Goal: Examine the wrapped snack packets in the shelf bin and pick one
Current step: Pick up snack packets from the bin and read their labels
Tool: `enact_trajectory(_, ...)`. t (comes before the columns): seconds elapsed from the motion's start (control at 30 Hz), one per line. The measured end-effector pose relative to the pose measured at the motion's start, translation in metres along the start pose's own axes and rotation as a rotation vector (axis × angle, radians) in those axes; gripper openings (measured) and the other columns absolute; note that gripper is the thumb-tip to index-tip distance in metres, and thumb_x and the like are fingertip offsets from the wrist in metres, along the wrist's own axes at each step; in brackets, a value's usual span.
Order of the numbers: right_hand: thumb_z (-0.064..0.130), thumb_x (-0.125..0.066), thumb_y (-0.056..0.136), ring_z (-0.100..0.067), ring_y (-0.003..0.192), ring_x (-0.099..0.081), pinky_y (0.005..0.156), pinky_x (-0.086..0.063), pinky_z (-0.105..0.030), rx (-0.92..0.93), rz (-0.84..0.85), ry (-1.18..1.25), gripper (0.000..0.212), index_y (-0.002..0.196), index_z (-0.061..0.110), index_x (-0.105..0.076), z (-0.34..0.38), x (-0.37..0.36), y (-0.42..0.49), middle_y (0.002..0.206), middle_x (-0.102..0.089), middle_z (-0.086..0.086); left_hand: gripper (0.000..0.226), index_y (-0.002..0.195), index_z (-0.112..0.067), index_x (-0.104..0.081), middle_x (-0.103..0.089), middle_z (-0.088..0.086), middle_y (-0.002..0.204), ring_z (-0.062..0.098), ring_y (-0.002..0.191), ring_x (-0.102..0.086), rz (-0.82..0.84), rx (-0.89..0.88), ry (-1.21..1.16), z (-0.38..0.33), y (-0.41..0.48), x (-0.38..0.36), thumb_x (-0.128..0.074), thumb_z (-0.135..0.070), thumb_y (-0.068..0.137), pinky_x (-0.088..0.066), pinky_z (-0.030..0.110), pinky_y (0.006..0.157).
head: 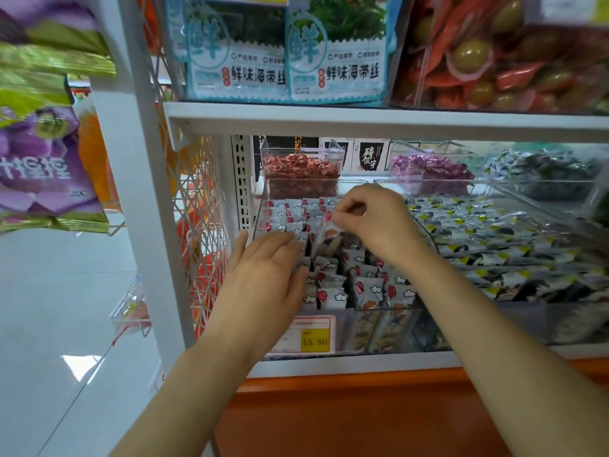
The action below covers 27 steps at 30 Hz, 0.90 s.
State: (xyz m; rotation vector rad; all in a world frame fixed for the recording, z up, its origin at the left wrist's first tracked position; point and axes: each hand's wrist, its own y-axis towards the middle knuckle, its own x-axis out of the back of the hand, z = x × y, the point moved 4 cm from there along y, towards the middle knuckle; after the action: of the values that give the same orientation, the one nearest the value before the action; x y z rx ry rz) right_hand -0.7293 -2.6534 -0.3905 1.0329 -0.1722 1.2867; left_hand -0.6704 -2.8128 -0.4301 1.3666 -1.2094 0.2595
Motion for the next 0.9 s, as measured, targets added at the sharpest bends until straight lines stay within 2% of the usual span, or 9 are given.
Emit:
enact_trajectory(0.13,0.015,-0.065,0.085,-0.010,0.071,-0.057,0.062,-0.045,-0.016,0.005,-0.240,0.132,0.011,0.076,0.019,-0.061,0.007,0.028,-0.016,0.082,-0.061,0.000,0.030,0.121,-0.013,-0.061,-0.058,0.004,0.130,0.023,0.124,-0.049,-0.109,0.008,-0.004,-0.001,0.002,0.011,-0.052,-0.016,0.093,-0.027,0.044,0.110)
enact_trajectory(0.23,0.013,-0.063,0.087,-0.024,0.072,-0.062,0.066,-0.052,-0.032,-0.006,-0.350,0.215,0.008,0.080,0.016,-0.060,0.009,0.041,-0.033,0.085,-0.063,-0.009,0.030,0.122,-0.010,-0.060,-0.060,0.006,0.126,0.024,0.117,-0.051,-0.200,0.006,-0.075,-0.004,0.002,0.020,-0.050,-0.015,0.094,-0.029,0.029,0.101)
enact_trajectory(0.3,0.010,-0.062,0.087,-0.020,0.066,-0.064,0.060,-0.053,-0.027,-0.026,-0.376,0.302,0.011,0.079,0.017,-0.060,0.009,0.046,-0.043,0.081,-0.064,-0.009,0.035,0.129,-0.012,-0.054,-0.056,0.004,0.127,0.020,0.118,-0.049,-0.173,0.032,-0.166,-0.007,0.002,0.020,-0.046,-0.019,0.096,-0.032,0.025,0.102)
enact_trajectory(0.4,0.008,-0.061,0.088,-0.012,0.056,-0.064,0.054,-0.055,-0.023,-0.164,-0.354,0.558,0.009,0.081,0.012,-0.063,0.002,0.047,-0.056,0.075,-0.065,-0.003,0.046,0.138,-0.020,-0.043,-0.054,-0.005,0.122,0.014,0.111,-0.053,-0.079,0.123,-0.324,-0.010,-0.001,0.013,-0.042,-0.034,0.094,-0.045,0.030,0.094)
enact_trajectory(0.47,0.006,-0.059,0.089,-0.012,0.057,-0.064,0.056,-0.056,-0.024,-0.255,-0.325,0.728,0.007,0.084,0.005,-0.064,-0.003,0.043,-0.064,0.072,-0.066,-0.002,0.049,0.136,-0.023,-0.044,-0.061,-0.009,0.110,0.003,0.092,-0.060,-0.054,0.175,-0.424,-0.011,-0.003,0.010,-0.040,-0.041,0.091,-0.049,0.019,0.076)
enact_trajectory(0.57,0.004,-0.057,0.089,-0.011,0.059,-0.064,0.056,-0.054,-0.021,-0.346,-0.294,0.927,0.011,0.082,0.005,-0.065,-0.007,0.037,-0.073,0.069,-0.066,-0.003,0.029,0.118,-0.019,-0.058,-0.065,-0.010,0.081,0.003,0.067,-0.065,-0.050,0.278,-0.676,-0.010,-0.002,0.008,-0.046,-0.030,0.094,-0.050,0.013,0.051)
enact_trajectory(0.67,0.005,-0.058,0.088,-0.010,0.059,-0.063,0.055,-0.053,-0.021,-0.399,-0.247,1.001,0.010,0.082,0.006,-0.066,-0.008,0.034,-0.079,0.073,-0.065,-0.006,0.016,0.097,-0.018,-0.065,-0.069,-0.007,0.079,0.010,0.072,-0.069,-0.051,0.397,-0.937,-0.007,-0.002,0.008,-0.049,-0.020,0.094,-0.056,0.025,0.052)
enact_trajectory(0.77,0.012,-0.061,0.084,-0.010,0.055,-0.061,0.051,-0.052,-0.021,-0.397,-0.160,0.976,0.007,0.083,0.007,-0.067,-0.007,0.032,-0.081,0.066,-0.065,-0.001,0.021,0.093,-0.012,-0.066,-0.071,0.003,0.086,0.017,0.072,-0.070,-0.049,0.516,-1.145,-0.003,-0.003,0.009,-0.048,-0.023,0.095,-0.055,0.024,0.051)
enact_trajectory(0.9,0.031,-0.065,0.069,-0.009,0.049,-0.054,0.044,-0.046,-0.020,-0.343,-0.059,0.901,0.021,0.076,0.012,-0.066,-0.001,0.029,-0.081,0.057,-0.059,0.004,0.029,0.092,0.000,-0.064,-0.067,0.020,0.083,0.015,0.059,-0.065,-0.112,0.519,-1.090,0.001,-0.004,0.011,-0.046,-0.023,0.096,-0.052,0.021,0.047)
